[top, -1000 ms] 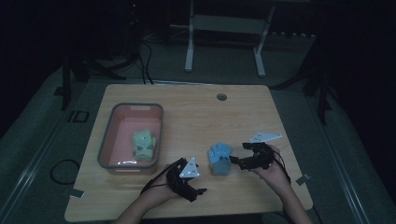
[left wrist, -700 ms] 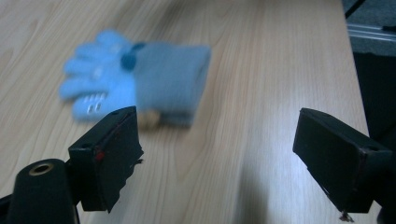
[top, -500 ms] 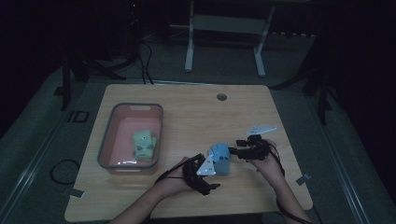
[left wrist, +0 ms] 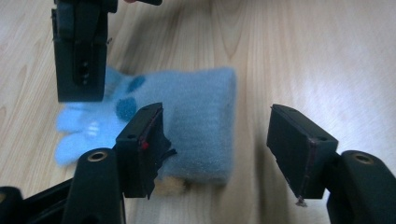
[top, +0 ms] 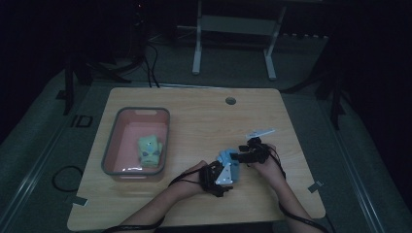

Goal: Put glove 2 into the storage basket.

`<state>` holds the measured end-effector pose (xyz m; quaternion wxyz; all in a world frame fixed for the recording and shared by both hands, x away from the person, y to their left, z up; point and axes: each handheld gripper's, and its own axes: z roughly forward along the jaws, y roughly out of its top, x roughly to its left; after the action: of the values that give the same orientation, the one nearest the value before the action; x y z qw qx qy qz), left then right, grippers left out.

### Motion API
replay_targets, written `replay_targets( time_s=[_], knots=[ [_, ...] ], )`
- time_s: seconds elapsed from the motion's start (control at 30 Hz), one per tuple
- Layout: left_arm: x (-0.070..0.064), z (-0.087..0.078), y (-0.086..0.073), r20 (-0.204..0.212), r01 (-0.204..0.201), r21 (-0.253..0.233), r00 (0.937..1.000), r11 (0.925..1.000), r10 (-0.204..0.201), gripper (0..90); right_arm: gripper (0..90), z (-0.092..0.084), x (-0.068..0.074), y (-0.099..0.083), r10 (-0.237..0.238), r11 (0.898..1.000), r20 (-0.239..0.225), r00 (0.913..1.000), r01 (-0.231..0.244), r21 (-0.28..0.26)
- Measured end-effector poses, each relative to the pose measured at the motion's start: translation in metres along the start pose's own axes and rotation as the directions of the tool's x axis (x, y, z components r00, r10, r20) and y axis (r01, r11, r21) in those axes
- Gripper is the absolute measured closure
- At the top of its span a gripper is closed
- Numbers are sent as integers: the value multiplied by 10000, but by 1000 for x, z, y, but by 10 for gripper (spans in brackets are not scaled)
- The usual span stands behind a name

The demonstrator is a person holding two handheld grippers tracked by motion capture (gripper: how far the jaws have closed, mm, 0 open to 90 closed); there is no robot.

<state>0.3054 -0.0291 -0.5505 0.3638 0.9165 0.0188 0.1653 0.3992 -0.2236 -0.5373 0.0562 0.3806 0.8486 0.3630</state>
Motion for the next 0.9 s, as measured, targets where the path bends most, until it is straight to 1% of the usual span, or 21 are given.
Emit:
replay_targets(
  time_s=[0.03,0.1,0.13,0.23,0.3,0.4,0.43,0.47,0.5,0.53,0.57,0.67,0.73,0.83,0.9],
  knots=[
    [0,1,0,-92,-72,26,9999,10000,73,389,375,3,0,-1,-34,10000,31,10000,34,82],
    [0,4,-1,-130,-135,110,9998,9998,137,416,363,6,1,-2,-90,9998,124,9999,88,185],
    [0,5,-2,-239,-167,172,9996,9997,171,439,363,7,1,-2,-108,9997,124,9999,106,199],
    [2,6,-2,-275,-121,276,9995,9995,129,488,346,10,2,-3,-162,9995,220,9996,156,269],
    [2,7,-1,-411,-182,374,9990,9991,197,536,341,11,1,-4,-107,9993,170,9998,101,357],
    [3,7,0,-443,-165,542,9988,9984,189,610,354,11,2,-5,-214,9991,160,9996,208,375],
    [4,7,0,-410,-91,583,9991,9983,115,625,372,11,3,-5,-221,9989,132,9997,216,405],
    [4,6,0,-364,-23,595,9993,9982,44,651,418,11,4,-5,-268,9988,3,9996,268,398],
    [6,6,1,-317,30,616,9995,9981,-11,667,435,11,5,-5,-293,9988,-62,9996,295,392],
    [6,6,1,-277,98,626,9996,9980,-81,682,473,11,5,-6,-419,9984,-163,9990,425,373],
    [7,5,1,-224,133,642,9997,9978,-119,691,488,11,5,-6,-415,9984,-252,9988,424,378],
    [9,5,1,-121,220,668,9997,9975,-212,714,602,12,5,-5,-356,9983,-681,9970,387,441],
    [11,4,1,3,388,688,9992,9969,-389,722,663,13,6,-5,-328,9983,-951,9949,373,457],
    [12,3,0,86,394,727,9992,9966,-401,731,727,15,8,-5,-248,9978,-1203,9924,319,576],
    [13,2,0,118,453,759,9989,9961,-463,738,759,16,8,-3,-170,9977,-1212,9925,249,634]
  ],
)
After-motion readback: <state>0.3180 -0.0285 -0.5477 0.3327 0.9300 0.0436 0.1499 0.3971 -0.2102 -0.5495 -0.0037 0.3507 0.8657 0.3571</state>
